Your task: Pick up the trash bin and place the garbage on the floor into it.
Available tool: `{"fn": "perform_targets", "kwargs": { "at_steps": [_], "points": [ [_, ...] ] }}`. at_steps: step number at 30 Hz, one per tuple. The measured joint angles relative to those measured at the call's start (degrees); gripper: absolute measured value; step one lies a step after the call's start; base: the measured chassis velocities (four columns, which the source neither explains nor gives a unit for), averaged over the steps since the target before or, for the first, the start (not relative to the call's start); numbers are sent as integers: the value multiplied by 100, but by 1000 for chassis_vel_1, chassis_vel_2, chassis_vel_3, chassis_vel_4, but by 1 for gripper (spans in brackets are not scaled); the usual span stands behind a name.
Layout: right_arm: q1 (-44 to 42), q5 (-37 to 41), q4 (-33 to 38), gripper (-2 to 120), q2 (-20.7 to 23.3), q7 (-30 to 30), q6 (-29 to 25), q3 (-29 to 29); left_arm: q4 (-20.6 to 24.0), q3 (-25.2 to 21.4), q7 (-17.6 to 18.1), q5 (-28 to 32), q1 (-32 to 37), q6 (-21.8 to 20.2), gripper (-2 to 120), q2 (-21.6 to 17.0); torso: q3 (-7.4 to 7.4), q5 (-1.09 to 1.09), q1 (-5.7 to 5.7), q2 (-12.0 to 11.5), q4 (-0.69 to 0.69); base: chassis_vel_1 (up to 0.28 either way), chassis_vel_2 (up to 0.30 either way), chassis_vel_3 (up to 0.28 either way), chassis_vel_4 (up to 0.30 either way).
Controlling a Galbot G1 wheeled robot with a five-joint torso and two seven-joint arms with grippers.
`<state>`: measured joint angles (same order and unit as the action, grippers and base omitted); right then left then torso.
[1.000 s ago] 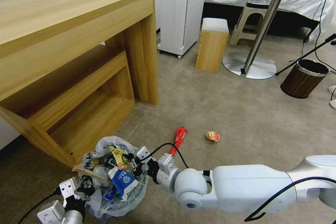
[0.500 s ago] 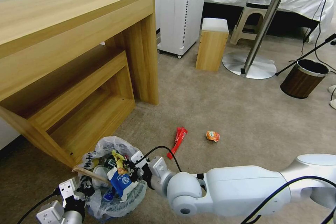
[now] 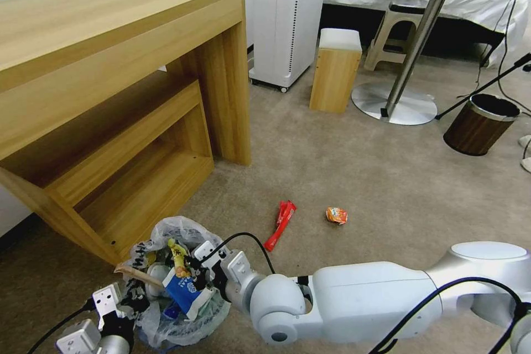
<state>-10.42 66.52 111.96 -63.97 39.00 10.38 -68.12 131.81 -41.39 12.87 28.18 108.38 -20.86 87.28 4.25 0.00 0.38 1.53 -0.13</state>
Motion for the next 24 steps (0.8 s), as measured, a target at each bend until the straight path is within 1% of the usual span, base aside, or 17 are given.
{"fn": "perform_targets", "kwargs": {
  "at_steps": [2, 3, 5, 6, 7, 8, 9, 10, 12, 13, 15, 16, 17, 18, 20, 21, 24],
  "points": [
    [-3, -22, 20, 18, 28, -1, -6, 36, -28, 12, 0, -13, -16, 0, 0, 15, 0, 0, 0, 0, 0, 0, 0, 0, 0],
    [-3, -22, 20, 18, 28, -1, -6, 36, -28, 12, 0, -13, -16, 0, 0, 15, 0, 0, 0, 0, 0, 0, 0, 0, 0],
    [-6, -26, 52, 30, 57, -29, -30, 73, -53, 25, -1, -38, -29, 1, 0, 32, 0, 0, 0, 0, 0, 0, 0, 0, 0],
    [-10, -13, 81, 33, 64, -36, -37, 87, -62, 27, -2, -43, -35, 2, 0, 36, 0, 0, 0, 0, 0, 0, 0, 0, 0],
    [-10, -13, 81, 33, 64, -36, -37, 87, -62, 27, -2, -43, -35, 2, 0, 36, 0, 0, 0, 0, 0, 0, 0, 0, 0],
    [-17, 1, 148, 37, 75, -28, -42, 113, -74, 28, -3, -45, -46, 2, 0, 38, 0, 0, 0, 0, 0, 0, 0, 0, 0],
    [-17, 9, 189, 43, 86, -27, -44, 124, -82, 25, -3, -45, -58, 2, 0, 38, 0, 0, 0, 0, 0, 0, 0, 0, 0],
    [-17, 9, 189, 43, 86, -27, -44, 124, -82, 25, -3, -45, -58, 2, 0, 38, 0, 0, 0, 0, 0, 0, 0, 0, 0],
    [-17, 11, 292, 54, 154, -27, -47, 134, -91, 13, -3, -44, -73, 2, 0, 36, 0, 0, 0, 0, 0, 0, 0, 0, 0],
    [-17, 11, 292, 54, 154, -27, -47, 134, -91, 13, -3, -44, -73, 2, 0, 36, 0, 0, 0, 0, 0, 0, 0, 0, 0],
    [-32, -100, 341, 66, 234, -73, -115, 162, -94, 13, -2, -42, -74, 2, 0, 38, 0, 0, 0, 0, 0, 0, 0, 0, 0],
    [-48, -163, 342, 69, 245, -122, -166, 184, -100, 14, -2, -42, -75, 2, 0, 40, 0, 0, 0, 0, 0, 0, 0, 0, 0],
    [-48, -163, 342, 69, 245, -122, -166, 184, -100, 14, -2, -42, -75, 2, 0, 40, 0, 0, 0, 0, 0, 0, 0, 0, 0],
    [-88, -260, 342, 76, 251, -214, -274, 250, -115, 19, -2, -43, -78, 2, 0, 44, 0, 1, 0, 0, 0, 0, 0, 0, 0],
    [-171, -373, 331, 85, 238, -376, -512, 399, -124, 23, -2, -43, -87, 1, 0, 44, 0, 0, 0, 0, 0, 0, 0, 0, 0],
    [-171, -373, 331, 85, 238, -376, -512, 399, -124, 23, -2, -43, -87, 1, 0, 44, 0, 0, 0, 0, 0, 0, 0, 0, 0],
    [-475, -626, 246, 98, 228, -708, -937, 981, -131, 16, 3, -30, -104, -3, 0, 27, 0, 1, 0, 0, 0, 0, 0, 0, 0]
  ]
}}
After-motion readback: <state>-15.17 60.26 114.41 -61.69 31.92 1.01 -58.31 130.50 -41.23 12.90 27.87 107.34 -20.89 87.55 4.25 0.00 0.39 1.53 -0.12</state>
